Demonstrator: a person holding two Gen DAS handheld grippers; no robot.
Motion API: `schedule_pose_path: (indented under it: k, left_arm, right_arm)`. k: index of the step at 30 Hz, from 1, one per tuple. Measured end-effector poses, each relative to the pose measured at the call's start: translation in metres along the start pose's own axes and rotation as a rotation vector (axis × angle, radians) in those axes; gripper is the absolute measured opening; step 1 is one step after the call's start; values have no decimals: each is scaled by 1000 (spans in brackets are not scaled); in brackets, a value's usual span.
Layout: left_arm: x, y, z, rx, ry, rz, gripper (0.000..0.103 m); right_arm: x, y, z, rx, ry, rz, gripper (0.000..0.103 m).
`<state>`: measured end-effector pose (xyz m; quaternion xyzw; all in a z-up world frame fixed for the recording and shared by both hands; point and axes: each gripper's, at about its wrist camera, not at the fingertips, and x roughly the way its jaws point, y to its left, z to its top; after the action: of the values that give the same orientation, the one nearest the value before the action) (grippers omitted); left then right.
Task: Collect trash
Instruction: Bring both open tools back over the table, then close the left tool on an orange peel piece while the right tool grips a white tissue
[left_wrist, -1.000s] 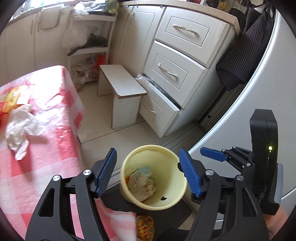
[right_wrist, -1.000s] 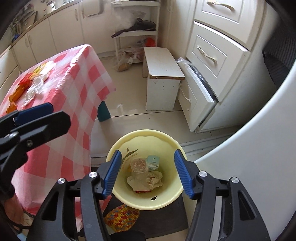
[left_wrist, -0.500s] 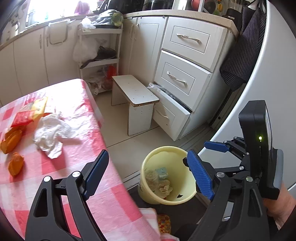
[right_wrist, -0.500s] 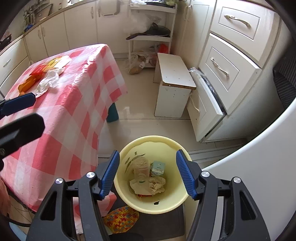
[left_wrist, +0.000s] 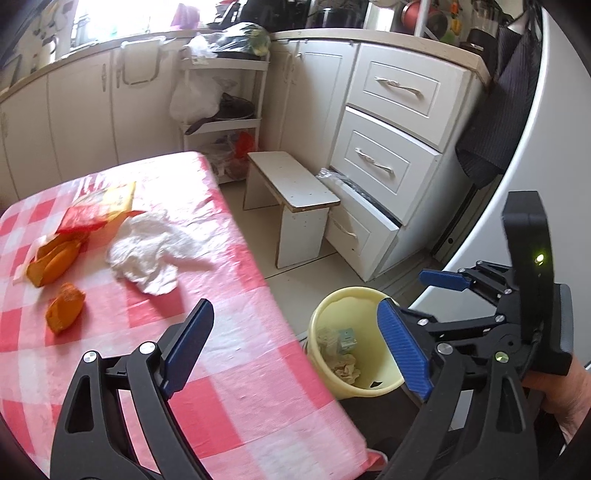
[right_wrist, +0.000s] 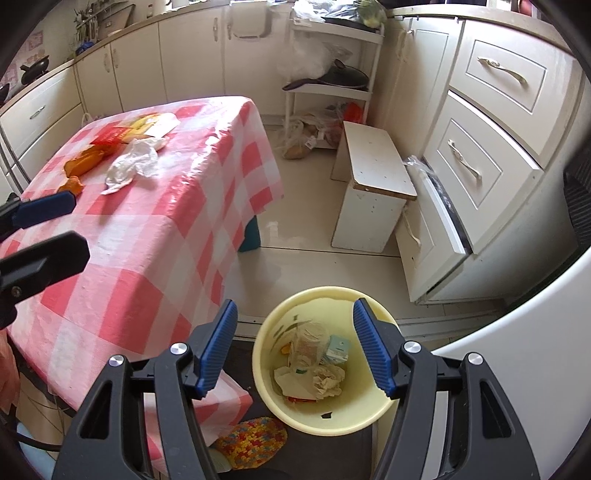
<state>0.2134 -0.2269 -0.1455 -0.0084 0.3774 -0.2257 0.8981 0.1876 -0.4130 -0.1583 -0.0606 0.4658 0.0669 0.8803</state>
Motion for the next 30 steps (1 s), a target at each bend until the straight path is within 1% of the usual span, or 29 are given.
schedule_pose_path:
  k: [7, 17, 24, 30]
  left_arm:
    - [-9, 38, -12, -57, -4, 40, 87]
    - [-34, 113, -25, -196, -44, 148, 87]
    - [-46, 159, -30, -262, -57, 209, 88]
    - [-51, 181, -32, -283, -58, 225, 88]
  right_arm:
    - [-4, 18, 10, -31, -26, 46, 63]
    - [-5, 66, 30, -126, -50, 99, 66]
    - [0, 112, 55, -193, -74, 131, 66]
    - [16, 145, 80, -204, -73, 155, 66]
